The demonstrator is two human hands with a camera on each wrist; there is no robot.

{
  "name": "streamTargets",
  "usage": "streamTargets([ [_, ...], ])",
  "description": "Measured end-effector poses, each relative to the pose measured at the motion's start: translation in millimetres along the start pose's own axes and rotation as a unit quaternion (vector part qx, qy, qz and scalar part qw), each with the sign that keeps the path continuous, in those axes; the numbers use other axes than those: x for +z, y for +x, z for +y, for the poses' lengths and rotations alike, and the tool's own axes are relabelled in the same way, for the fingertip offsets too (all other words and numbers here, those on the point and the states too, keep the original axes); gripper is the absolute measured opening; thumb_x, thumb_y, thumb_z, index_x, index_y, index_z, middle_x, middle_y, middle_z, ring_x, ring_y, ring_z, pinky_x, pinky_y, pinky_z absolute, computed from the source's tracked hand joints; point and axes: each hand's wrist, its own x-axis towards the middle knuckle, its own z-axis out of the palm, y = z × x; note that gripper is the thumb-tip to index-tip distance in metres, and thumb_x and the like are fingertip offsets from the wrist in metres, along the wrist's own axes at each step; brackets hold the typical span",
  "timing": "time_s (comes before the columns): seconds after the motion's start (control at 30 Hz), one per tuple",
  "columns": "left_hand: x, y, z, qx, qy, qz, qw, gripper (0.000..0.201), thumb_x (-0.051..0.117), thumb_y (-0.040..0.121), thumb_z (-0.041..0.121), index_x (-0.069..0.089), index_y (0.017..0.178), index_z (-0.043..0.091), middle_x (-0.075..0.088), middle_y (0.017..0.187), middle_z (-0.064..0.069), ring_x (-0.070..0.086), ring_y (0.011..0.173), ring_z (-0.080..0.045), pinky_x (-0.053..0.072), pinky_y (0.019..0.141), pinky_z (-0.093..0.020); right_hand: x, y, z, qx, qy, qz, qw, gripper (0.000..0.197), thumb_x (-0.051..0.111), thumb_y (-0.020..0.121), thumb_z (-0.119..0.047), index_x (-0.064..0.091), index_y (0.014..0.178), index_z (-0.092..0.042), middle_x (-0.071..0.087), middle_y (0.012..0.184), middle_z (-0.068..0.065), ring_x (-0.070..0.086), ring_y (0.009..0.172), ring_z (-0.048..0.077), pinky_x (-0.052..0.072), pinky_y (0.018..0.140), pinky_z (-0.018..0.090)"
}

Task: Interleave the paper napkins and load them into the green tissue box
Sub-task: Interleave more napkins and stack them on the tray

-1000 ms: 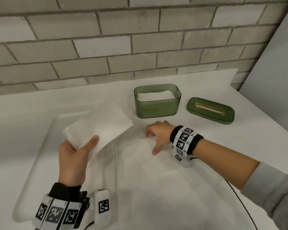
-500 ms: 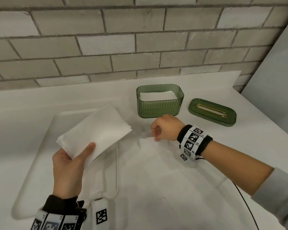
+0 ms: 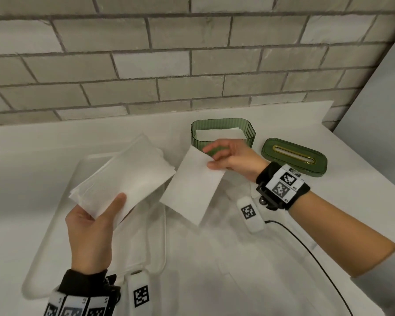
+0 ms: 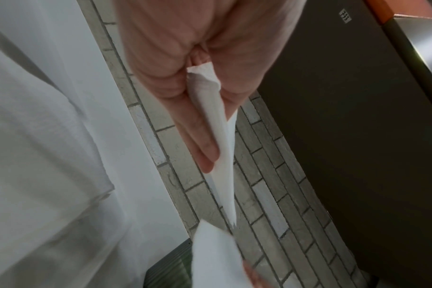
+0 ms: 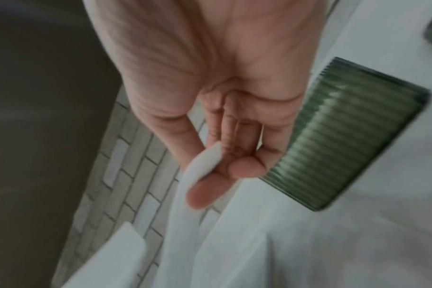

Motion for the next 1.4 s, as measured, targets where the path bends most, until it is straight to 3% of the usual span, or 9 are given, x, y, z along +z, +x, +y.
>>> streamTargets([
  [0.27, -2.7, -0.3, -5.3, -0.008, 0.001, 0.013, 1.0, 0.038, 0.072, 0.084, -0.001, 0.078, 0.084, 0.036, 0.078, 0.097, 0.009, 0.073, 0.099, -0.015, 0.051, 0.099, -0.044, 27.9, -0.5, 85.9, 0.1, -0.07, 0.15, 0.981, 0.03, 0.076, 0.073, -0.002, 0.063, 0.088, -0.024, 0.059, 0.076, 0.007, 0.058, 0.074, 0.021, 0.051, 0.074, 0.029],
  [0.43, -1.0, 0.4, -7.5, -0.014, 0.002, 0.007, 1.0, 0.031, 0.072, 0.085, -0.001, 0.077, 0.09, 0.029, 0.077, 0.101, 0.007, 0.072, 0.101, -0.016, 0.054, 0.097, -0.044, 31.7, -2.9, 85.3, 0.095, -0.143, 0.16, 0.972, 0.032, 0.077, 0.072, -0.006, 0.062, 0.098, -0.015, 0.052, 0.072, 0.0, 0.052, 0.071, 0.017, 0.038, 0.05, 0.008],
  [0.63, 6.4, -0.9, -8.3, -0.036, 0.001, 0.001, 0.999, 0.03, 0.072, 0.084, -0.001, 0.071, 0.102, 0.024, 0.076, 0.107, 0.002, 0.072, 0.103, -0.017, 0.051, 0.1, -0.044, 25.6, 3.1, 71.6, 0.202, -0.412, 0.053, 0.887, 0.072, 0.074, 0.072, -0.052, 0.05, 0.127, -0.013, 0.051, 0.122, 0.006, 0.051, 0.117, 0.025, 0.046, 0.096, 0.034],
  [0.73, 11.4, -2.3, -9.3, -0.035, -0.001, -0.003, 0.999, 0.044, 0.072, 0.084, -0.003, 0.061, 0.121, 0.018, 0.072, 0.115, 0.001, 0.07, 0.107, -0.016, 0.052, 0.095, -0.042, 30.2, 8.7, 67.6, 0.209, -0.466, 0.022, 0.859, 0.062, 0.074, 0.069, -0.049, 0.054, 0.117, -0.013, 0.056, 0.121, 0.006, 0.052, 0.114, 0.027, 0.048, 0.096, 0.038],
  [0.9, 12.1, -1.1, -14.8, -0.03, 0.002, 0.002, 1.0, 0.05, 0.071, 0.085, -0.002, 0.055, 0.129, 0.014, 0.07, 0.116, 0.004, 0.068, 0.105, -0.009, 0.057, 0.078, -0.018, 34.3, 9.1, 68.6, 0.133, -0.354, 0.024, 0.926, 0.027, 0.08, 0.069, -0.024, 0.058, 0.078, -0.011, 0.061, 0.085, 0.004, 0.058, 0.08, 0.022, 0.044, 0.067, 0.025],
  [1.03, 10.2, 1.3, -18.9, -0.036, 0.008, 0.023, 0.999, 0.039, 0.068, 0.088, -0.001, 0.063, 0.123, 0.014, 0.071, 0.114, 0.0, 0.068, 0.107, -0.018, 0.055, 0.089, -0.033, 35.2, -10.2, 28.7, -0.019, -0.247, -0.055, 0.967, 0.019, 0.084, 0.069, -0.009, 0.067, 0.077, -0.014, 0.064, 0.072, -0.001, 0.057, 0.064, 0.009, 0.047, 0.065, 0.021],
  [1.2, 19.7, 1.9, -22.3, -0.035, -0.016, -0.012, 0.999, 0.021, 0.062, 0.093, 0.003, 0.07, 0.102, 0.021, 0.074, 0.101, 0.003, 0.07, 0.104, -0.021, 0.057, 0.089, -0.036, 23.5, -28.8, -34.4, -0.087, -0.068, -0.154, 0.982, 0.018, 0.078, 0.075, 0.001, 0.072, 0.092, 0.005, 0.075, 0.092, 0.015, 0.07, 0.081, 0.023, 0.057, 0.081, 0.035],
  [1.3, 33.8, -7.5, -16.1, -0.032, -0.07, -0.099, 0.992, 0.019, 0.073, 0.085, 0.012, 0.078, 0.09, 0.03, 0.076, 0.086, 0.009, 0.071, 0.083, -0.008, 0.059, 0.068, -0.023, 21.4, -23.5, -37.5, -0.09, 0.053, -0.079, 0.991, 0.017, 0.073, 0.079, 0.002, 0.072, 0.096, 0.002, 0.074, 0.104, 0.005, 0.069, 0.097, 0.017, 0.054, 0.091, 0.029],
  [1.4, 44.8, -11.5, -18.4, -0.075, -0.085, -0.127, 0.985, 0.059, 0.043, 0.09, -0.017, 0.079, 0.095, 0.029, 0.069, 0.084, -0.001, 0.06, 0.079, -0.018, 0.052, 0.061, -0.026, 23.8, -11.8, -21.6, -0.072, 0.047, 0.024, 0.996, 0.03, 0.084, 0.07, -0.027, 0.078, 0.094, -0.01, 0.061, 0.133, -0.002, 0.054, 0.126, 0.012, 0.039, 0.111, 0.039],
])
